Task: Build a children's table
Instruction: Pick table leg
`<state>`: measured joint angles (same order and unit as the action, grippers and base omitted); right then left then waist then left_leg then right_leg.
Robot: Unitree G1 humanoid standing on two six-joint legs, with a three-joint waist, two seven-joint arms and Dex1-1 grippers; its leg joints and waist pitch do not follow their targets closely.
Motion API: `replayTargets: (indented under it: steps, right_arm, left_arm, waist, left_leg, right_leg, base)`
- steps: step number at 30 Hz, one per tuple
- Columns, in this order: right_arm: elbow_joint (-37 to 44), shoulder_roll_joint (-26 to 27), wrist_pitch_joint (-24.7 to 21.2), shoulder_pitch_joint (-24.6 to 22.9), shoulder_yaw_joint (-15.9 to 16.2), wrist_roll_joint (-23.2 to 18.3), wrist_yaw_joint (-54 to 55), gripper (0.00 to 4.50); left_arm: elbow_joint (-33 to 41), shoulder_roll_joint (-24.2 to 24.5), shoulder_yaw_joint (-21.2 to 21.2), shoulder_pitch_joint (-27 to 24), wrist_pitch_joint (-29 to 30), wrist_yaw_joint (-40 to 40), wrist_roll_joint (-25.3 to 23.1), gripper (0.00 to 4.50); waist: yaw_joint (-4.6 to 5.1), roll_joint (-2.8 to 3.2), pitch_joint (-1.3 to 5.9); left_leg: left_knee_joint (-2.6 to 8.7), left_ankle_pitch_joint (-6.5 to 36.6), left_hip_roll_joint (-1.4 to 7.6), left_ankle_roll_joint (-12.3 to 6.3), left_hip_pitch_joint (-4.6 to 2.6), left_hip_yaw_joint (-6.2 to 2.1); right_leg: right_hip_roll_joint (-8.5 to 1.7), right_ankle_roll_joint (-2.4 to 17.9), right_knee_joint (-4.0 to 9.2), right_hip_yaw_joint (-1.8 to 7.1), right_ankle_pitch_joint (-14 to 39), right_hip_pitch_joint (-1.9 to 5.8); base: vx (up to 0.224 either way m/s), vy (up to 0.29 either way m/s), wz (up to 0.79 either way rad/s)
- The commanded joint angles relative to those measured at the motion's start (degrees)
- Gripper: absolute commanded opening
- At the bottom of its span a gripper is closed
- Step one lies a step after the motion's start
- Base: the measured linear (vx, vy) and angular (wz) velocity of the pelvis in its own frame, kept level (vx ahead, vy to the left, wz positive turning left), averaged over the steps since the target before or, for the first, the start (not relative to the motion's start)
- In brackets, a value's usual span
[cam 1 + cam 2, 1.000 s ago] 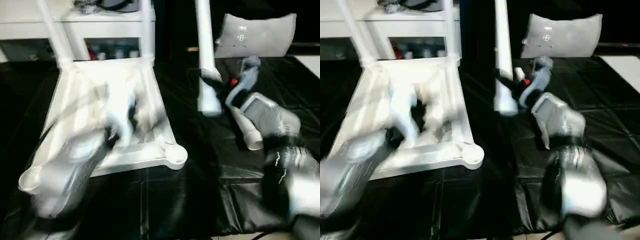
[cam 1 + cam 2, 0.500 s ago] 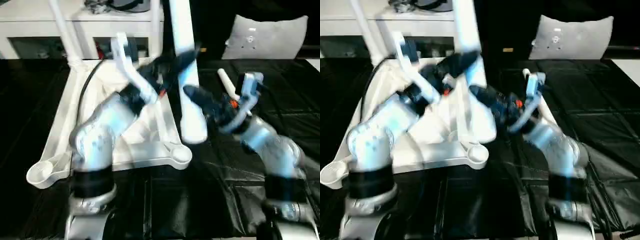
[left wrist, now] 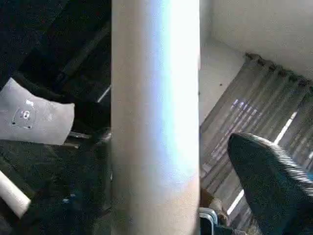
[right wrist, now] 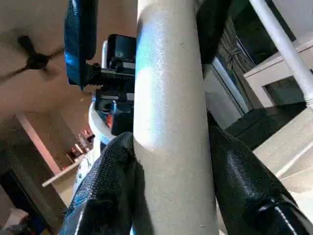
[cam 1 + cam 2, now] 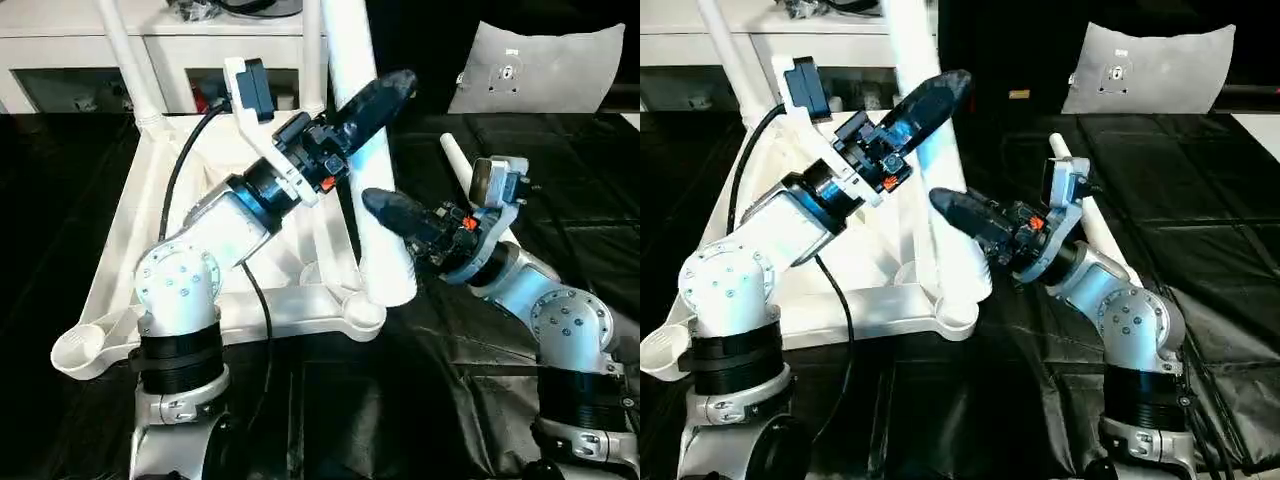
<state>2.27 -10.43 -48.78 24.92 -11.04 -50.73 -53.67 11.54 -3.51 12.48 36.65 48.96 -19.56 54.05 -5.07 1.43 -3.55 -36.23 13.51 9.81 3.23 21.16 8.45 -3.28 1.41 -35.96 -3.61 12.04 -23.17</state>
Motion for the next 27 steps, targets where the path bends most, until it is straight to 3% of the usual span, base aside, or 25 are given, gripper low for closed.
replayTargets:
  steps: [1, 4, 7, 8, 16, 18, 20, 27]
  right_arm:
    - [2.34, -0.65, 2.38, -0.15, 1.76, 3.10, 1.93, 1.86]
    - [3.36, -0.65, 3.41, -0.34, 3.13, 5.38, 3.88, 1.86]
    - [4.26, -0.37, 6.10, -0.58, 4.87, 9.30, 6.99, 1.86]
    - [4.59, 0.80, 9.52, -0.75, 6.97, 13.88, 10.99, 1.86]
    - [4.97, 3.47, 17.29, -1.67, 12.65, 22.50, 16.49, 1.86]
    - [4.62, 4.15, 18.61, -1.78, 13.06, 23.38, 17.29, 1.86]
    - [4.04, 5.43, 20.99, -2.17, 14.04, 24.96, 18.93, 1.86]
    - [3.19, 5.98, 24.00, -2.76, 15.39, 27.43, 20.09, 1.86]
  left_arm:
    - [1.42, 1.32, -1.55, -0.48, -0.23, 0.33, -2.08, 3.53]
    - [2.03, 3.57, -4.40, -0.99, -2.86, 1.67, -8.09, 3.26]
    - [2.13, 4.43, -5.93, -1.34, -4.50, 4.57, -12.27, 3.16]
    - [3.07, 4.65, -7.30, -2.04, -5.69, 7.92, -15.86, 3.06]
    - [5.72, 3.11, -11.04, -4.12, -9.64, 14.93, -24.18, 2.41]
    - [5.86, 2.42, -11.36, -4.44, -10.35, 16.38, -25.35, 2.41]
    - [6.25, 0.72, -11.82, -5.15, -11.57, 19.14, -27.12, 2.08]
    - [6.99, -0.48, -12.64, -6.44, -12.06, 20.69, -28.45, 1.86]
  waist:
    - [-0.07, -0.17, 3.68]
    - [0.11, 0.03, 3.54]
    - [0.19, 0.03, 3.59]
    - [0.28, 0.07, 3.66]
    - [0.51, 0.01, 3.52]
    - [0.48, 0.09, 3.55]
    - [0.56, -0.07, 3.51]
    - [0.74, -0.09, 3.35]
  left_leg:
    - [4.18, -2.91, 2.70, -3.67, 0.05, -0.56]
    - [4.40, -2.10, 2.82, -2.60, -0.05, -0.68]
    - [4.42, -2.12, 2.89, -1.82, -0.01, -0.74]
    - [4.37, -2.67, 2.96, -1.19, 0.05, -0.80]
    - [4.63, -0.74, 2.76, -0.94, 0.20, -0.61]
    - [4.60, -1.67, 2.92, -1.14, 0.22, -0.70]
    - [4.61, -1.73, 2.87, -1.38, 0.31, -0.68]
    - [4.74, 0.07, 2.80, -1.54, 0.31, -0.64]
  right_leg:
    - [-4.59, 12.33, 4.19, 2.89, 3.48, 3.88]
    - [-4.50, 10.61, 4.34, 2.93, 4.91, 3.80]
    - [-4.55, 10.14, 4.26, 2.93, 4.34, 3.81]
    - [-4.56, 10.06, 4.03, 2.98, 2.89, 3.75]
    - [-4.57, 10.12, 4.26, 3.10, 3.02, 3.93]
    - [-4.54, 10.49, 4.01, 3.11, 1.13, 3.89]
    - [-4.54, 10.81, 3.94, 3.11, 0.00, 3.94]
    - [-4.52, 10.42, 4.28, 3.14, 2.53, 3.94]
  base:
    - [0.000, 0.000, 0.00]
    - [0.000, 0.000, 0.00]
    - [0.000, 0.000, 0.00]
    - [0.000, 0.000, 0.00]
    - [0.000, 0.000, 0.00]
    - [0.000, 0.000, 0.00]
    - [0.000, 0.000, 0.00]
    - [0.000, 0.000, 0.00]
